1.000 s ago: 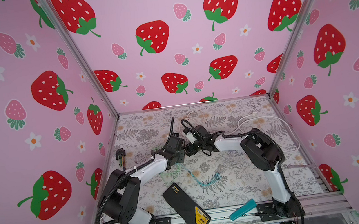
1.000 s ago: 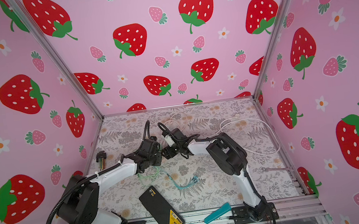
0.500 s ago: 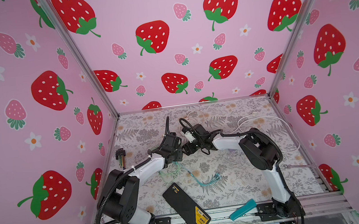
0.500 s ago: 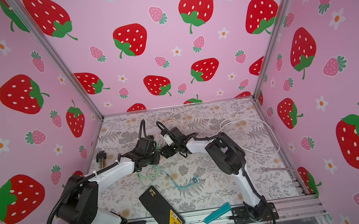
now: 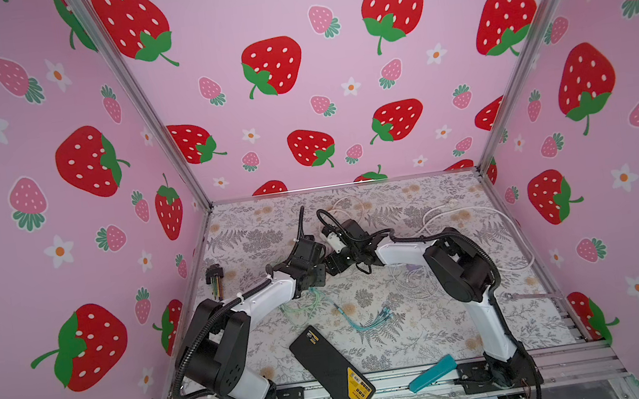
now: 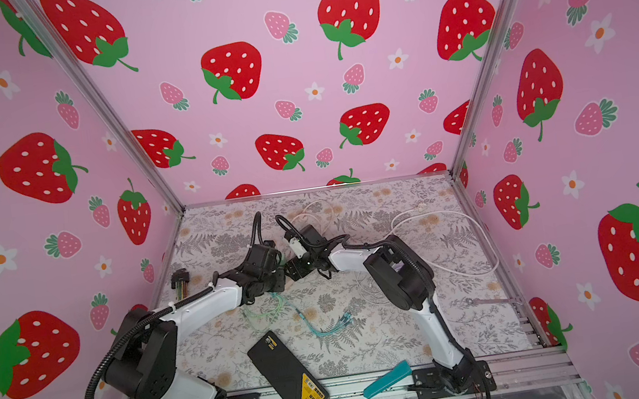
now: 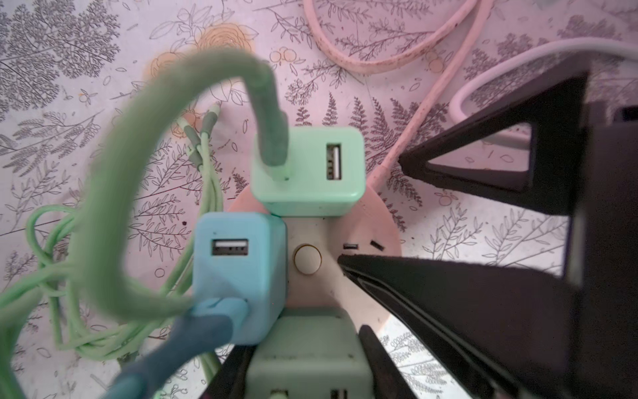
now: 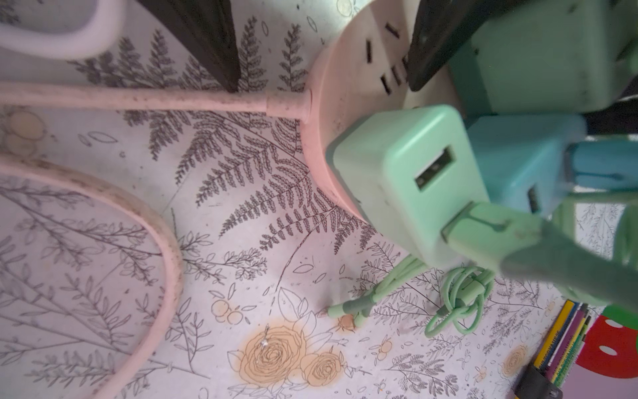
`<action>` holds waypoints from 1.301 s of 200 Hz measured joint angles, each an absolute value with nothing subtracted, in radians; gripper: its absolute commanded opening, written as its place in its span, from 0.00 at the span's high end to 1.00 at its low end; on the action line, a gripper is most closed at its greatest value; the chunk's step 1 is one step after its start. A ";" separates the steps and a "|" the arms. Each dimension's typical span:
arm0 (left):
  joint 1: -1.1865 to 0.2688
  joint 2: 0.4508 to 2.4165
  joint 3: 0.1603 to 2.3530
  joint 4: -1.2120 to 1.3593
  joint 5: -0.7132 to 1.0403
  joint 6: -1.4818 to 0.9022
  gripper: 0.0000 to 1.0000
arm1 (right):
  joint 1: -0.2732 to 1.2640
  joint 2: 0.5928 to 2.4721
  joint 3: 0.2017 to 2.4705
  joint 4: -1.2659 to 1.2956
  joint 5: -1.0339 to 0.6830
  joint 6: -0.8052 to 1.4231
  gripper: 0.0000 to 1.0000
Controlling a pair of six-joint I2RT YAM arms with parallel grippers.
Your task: Pull the plug off the socket
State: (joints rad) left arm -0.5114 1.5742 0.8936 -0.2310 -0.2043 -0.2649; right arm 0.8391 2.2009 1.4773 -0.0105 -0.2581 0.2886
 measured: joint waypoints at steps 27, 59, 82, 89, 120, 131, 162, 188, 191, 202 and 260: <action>-0.535 1.592 0.915 -0.247 -0.259 -0.260 0.80 | 0.839 2.207 1.490 -0.020 -0.253 0.289 0.23; -0.537 1.593 0.916 -0.246 -0.262 -0.260 0.80 | 0.841 2.209 1.495 -0.023 -0.249 0.289 0.24; -0.532 1.593 0.916 -0.245 -0.252 -0.263 0.80 | 0.842 2.212 1.502 -0.029 -0.244 0.289 0.24; -0.526 1.593 0.916 -0.243 -0.242 -0.265 0.80 | 0.842 2.213 1.504 -0.029 -0.241 0.289 0.24; -0.485 1.586 0.915 -0.242 -0.169 -0.271 0.80 | 0.843 2.217 1.510 -0.030 -0.234 0.289 0.24; -0.471 1.584 0.915 -0.243 -0.141 -0.275 0.80 | 0.844 2.217 1.510 -0.030 -0.233 0.289 0.24; -0.431 1.581 0.915 -0.242 -0.064 -0.286 0.80 | 0.844 2.217 1.511 -0.030 -0.230 0.289 0.24; -0.407 1.581 0.912 -0.231 -0.022 -0.289 0.80 | 0.844 2.220 1.515 -0.028 -0.222 0.288 0.24; -0.405 1.581 0.912 -0.230 -0.018 -0.289 0.80 | 0.844 2.220 1.515 -0.028 -0.221 0.288 0.24; -0.402 1.581 0.912 -0.229 -0.009 -0.289 0.80 | 0.844 2.220 1.516 -0.028 -0.220 0.288 0.24; -0.432 1.581 0.912 -0.233 -0.070 -0.285 0.80 | 0.844 2.220 1.517 -0.028 -0.219 0.287 0.24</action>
